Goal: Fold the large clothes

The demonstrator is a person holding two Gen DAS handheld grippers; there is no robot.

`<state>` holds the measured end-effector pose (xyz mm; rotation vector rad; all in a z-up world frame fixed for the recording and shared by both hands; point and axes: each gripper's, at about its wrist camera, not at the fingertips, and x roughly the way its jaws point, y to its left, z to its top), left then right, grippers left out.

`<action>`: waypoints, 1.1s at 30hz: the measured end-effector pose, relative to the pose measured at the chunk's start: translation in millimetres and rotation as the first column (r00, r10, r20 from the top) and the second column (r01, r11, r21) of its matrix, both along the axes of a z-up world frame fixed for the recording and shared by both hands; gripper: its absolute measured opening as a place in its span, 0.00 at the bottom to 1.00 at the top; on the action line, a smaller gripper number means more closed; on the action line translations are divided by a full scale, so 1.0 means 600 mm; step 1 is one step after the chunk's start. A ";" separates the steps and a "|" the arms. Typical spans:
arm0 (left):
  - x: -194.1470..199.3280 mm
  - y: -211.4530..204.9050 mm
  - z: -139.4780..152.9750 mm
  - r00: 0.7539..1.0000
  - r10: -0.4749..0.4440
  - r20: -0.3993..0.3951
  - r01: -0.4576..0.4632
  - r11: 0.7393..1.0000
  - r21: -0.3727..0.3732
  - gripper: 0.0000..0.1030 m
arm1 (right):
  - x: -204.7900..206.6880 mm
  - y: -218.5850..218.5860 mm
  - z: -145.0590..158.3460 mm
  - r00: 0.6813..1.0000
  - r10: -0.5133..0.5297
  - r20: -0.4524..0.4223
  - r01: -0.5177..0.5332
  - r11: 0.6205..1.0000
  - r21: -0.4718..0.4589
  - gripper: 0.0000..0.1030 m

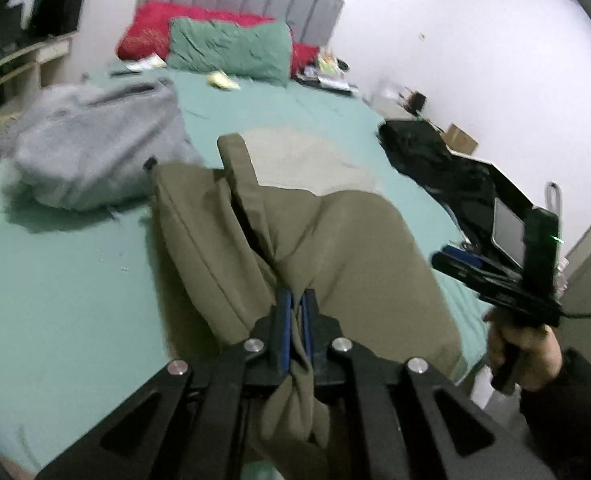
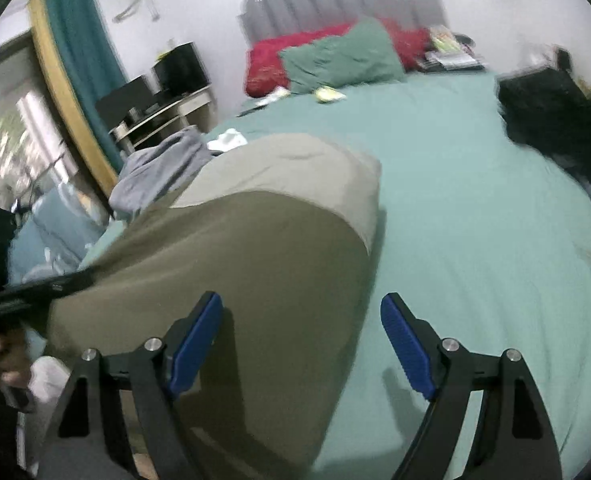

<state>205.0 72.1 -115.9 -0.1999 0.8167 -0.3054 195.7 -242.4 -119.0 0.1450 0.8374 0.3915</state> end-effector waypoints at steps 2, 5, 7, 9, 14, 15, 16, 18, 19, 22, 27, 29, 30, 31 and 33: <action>-0.025 0.031 0.007 0.999 0.043 -0.002 -0.043 0.999 -0.019 0.04 | 0.025 0.036 -0.001 0.999 0.032 -0.022 -0.033 0.999 -0.015 0.79; -0.034 0.071 -0.023 0.992 0.111 -0.061 -0.110 0.994 0.029 0.04 | 0.049 0.116 -0.033 0.985 0.146 -0.091 -0.154 0.984 -0.091 0.78; -0.030 0.099 -0.076 0.976 0.142 -0.166 -0.134 0.989 0.061 0.06 | 0.047 0.164 -0.064 0.979 0.179 -0.096 -0.193 0.966 -0.172 0.78; -0.026 0.110 -0.122 0.959 0.175 -0.221 -0.152 0.982 0.116 0.15 | 0.043 0.207 -0.102 0.971 0.212 -0.107 -0.234 0.932 -0.277 0.77; -0.009 0.117 -0.137 0.941 0.209 -0.265 -0.190 0.977 0.095 0.62 | 0.048 0.207 -0.124 0.970 0.197 -0.143 -0.228 0.941 -0.250 0.78; -0.005 0.115 -0.118 0.950 0.214 -0.229 -0.201 0.976 0.080 0.65 | 0.047 0.203 -0.120 0.970 0.201 -0.140 -0.230 0.943 -0.239 0.78; -0.001 0.112 -0.103 0.956 0.214 -0.199 -0.204 0.977 0.069 0.69 | 0.043 0.194 -0.113 0.969 0.208 -0.135 -0.234 0.946 -0.226 0.78; 0.007 0.095 -0.072 0.968 0.206 -0.144 -0.197 0.977 0.075 0.73 | 0.033 0.164 -0.092 0.976 0.186 -0.109 -0.203 0.964 -0.173 0.78; 0.013 0.085 -0.060 0.974 0.196 -0.118 -0.188 0.979 0.079 0.74 | 0.027 0.144 -0.080 0.983 0.156 -0.099 -0.170 0.973 -0.156 0.78; 0.035 0.062 -0.058 0.983 0.152 -0.104 -0.141 0.985 0.103 0.76 | 0.008 0.085 -0.070 0.992 0.052 -0.112 -0.060 0.995 -0.075 0.78; 0.040 0.047 -0.101 0.975 0.146 -0.168 -0.135 0.988 0.072 0.76 | -0.028 0.021 -0.121 0.959 0.009 -0.283 0.041 0.984 0.172 0.78; 0.034 0.043 -0.123 0.968 0.156 -0.195 -0.143 0.987 0.075 0.76 | -0.042 0.016 -0.131 0.957 0.008 -0.289 0.059 0.973 0.224 0.78; 0.023 0.042 -0.135 0.965 0.160 -0.209 -0.148 0.986 0.071 0.76 | -0.047 0.018 -0.140 0.954 0.019 -0.300 0.065 0.962 0.267 0.78; 0.010 0.044 -0.140 0.962 0.163 -0.221 -0.152 0.986 0.069 0.76 | -0.047 0.024 -0.149 0.947 0.036 -0.320 0.068 0.950 0.306 0.77; -0.002 0.047 -0.158 0.953 0.173 -0.248 -0.163 0.985 0.061 0.78 | -0.056 0.032 -0.163 0.939 0.054 -0.339 0.078 0.928 0.364 0.78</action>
